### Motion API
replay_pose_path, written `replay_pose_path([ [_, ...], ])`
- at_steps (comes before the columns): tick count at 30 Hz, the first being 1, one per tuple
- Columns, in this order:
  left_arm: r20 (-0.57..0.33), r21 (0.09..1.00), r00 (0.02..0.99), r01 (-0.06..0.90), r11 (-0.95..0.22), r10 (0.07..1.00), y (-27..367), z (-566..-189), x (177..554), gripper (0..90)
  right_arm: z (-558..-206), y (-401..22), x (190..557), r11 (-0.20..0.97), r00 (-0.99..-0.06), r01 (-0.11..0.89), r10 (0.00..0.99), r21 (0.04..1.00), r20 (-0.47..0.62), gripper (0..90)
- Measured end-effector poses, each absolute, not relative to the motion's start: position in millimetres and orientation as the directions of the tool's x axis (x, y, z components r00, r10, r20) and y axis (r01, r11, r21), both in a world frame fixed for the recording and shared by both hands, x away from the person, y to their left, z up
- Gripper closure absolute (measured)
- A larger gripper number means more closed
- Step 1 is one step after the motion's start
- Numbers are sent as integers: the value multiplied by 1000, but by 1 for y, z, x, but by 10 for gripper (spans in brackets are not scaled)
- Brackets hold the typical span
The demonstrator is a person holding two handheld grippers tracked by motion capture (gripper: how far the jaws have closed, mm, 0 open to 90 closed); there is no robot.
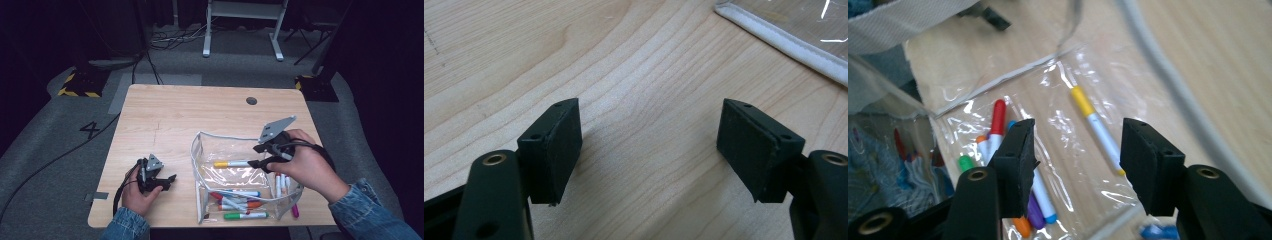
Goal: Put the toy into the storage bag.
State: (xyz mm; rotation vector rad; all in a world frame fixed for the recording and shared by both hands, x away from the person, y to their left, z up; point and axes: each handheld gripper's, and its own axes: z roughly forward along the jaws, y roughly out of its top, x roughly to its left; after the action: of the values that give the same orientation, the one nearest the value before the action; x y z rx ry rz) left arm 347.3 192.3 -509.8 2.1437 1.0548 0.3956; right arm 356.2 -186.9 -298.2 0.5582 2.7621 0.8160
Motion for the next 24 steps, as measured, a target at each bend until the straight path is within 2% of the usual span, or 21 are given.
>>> replay_pose_path([
  [11,-36,709,620,569,-417,784,192,-510,347,266,-272,-255,363,655,-786,426,610,624,-104,527],
  [19,-29,709,621,566,-421,784,193,-510,347,266,-275,-302,377,564,-669,516,736,644,-108,544],
  [24,-30,707,622,566,-423,782,193,-510,347,266,-290,-328,388,510,-600,588,795,628,-85,545],
])
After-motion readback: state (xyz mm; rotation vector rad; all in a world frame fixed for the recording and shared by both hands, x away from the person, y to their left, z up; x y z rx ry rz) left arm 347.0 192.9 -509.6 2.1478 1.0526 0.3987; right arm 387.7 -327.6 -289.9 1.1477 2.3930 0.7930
